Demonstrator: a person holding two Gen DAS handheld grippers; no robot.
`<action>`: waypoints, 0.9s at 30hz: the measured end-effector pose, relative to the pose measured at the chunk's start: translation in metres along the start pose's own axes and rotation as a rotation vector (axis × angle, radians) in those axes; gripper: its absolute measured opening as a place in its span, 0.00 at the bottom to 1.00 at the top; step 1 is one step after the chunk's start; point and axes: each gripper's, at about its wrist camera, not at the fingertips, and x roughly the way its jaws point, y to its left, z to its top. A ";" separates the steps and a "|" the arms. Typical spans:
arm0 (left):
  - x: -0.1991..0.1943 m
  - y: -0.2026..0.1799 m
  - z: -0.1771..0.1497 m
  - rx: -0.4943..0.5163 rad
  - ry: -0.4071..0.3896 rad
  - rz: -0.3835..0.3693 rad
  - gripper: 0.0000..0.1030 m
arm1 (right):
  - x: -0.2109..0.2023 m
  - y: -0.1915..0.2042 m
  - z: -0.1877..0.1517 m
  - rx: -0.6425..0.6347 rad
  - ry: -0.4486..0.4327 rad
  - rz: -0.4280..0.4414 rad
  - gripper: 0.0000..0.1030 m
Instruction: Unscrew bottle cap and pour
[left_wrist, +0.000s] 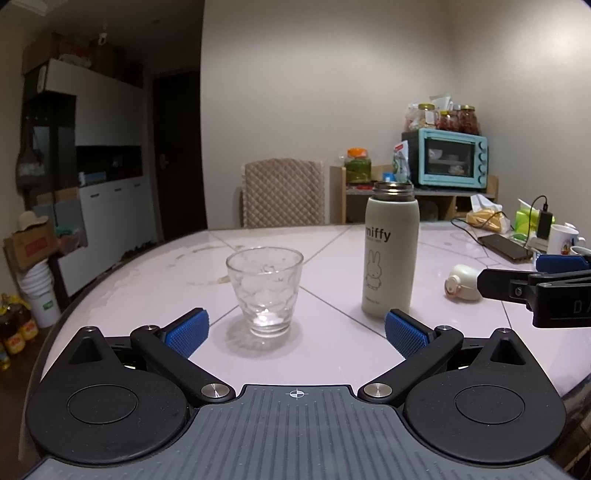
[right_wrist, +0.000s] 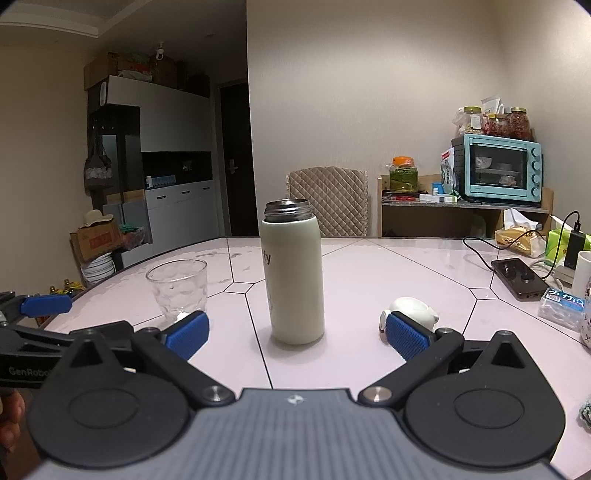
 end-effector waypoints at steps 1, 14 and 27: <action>-0.003 0.000 0.000 0.000 -0.001 0.001 1.00 | -0.001 0.000 0.000 -0.001 0.000 0.001 1.00; -0.024 -0.003 -0.006 0.007 -0.004 0.003 1.00 | -0.024 0.004 -0.004 -0.003 -0.020 -0.009 1.00; -0.039 -0.003 -0.010 -0.015 -0.008 0.000 1.00 | -0.043 0.006 -0.007 -0.012 -0.029 -0.024 1.00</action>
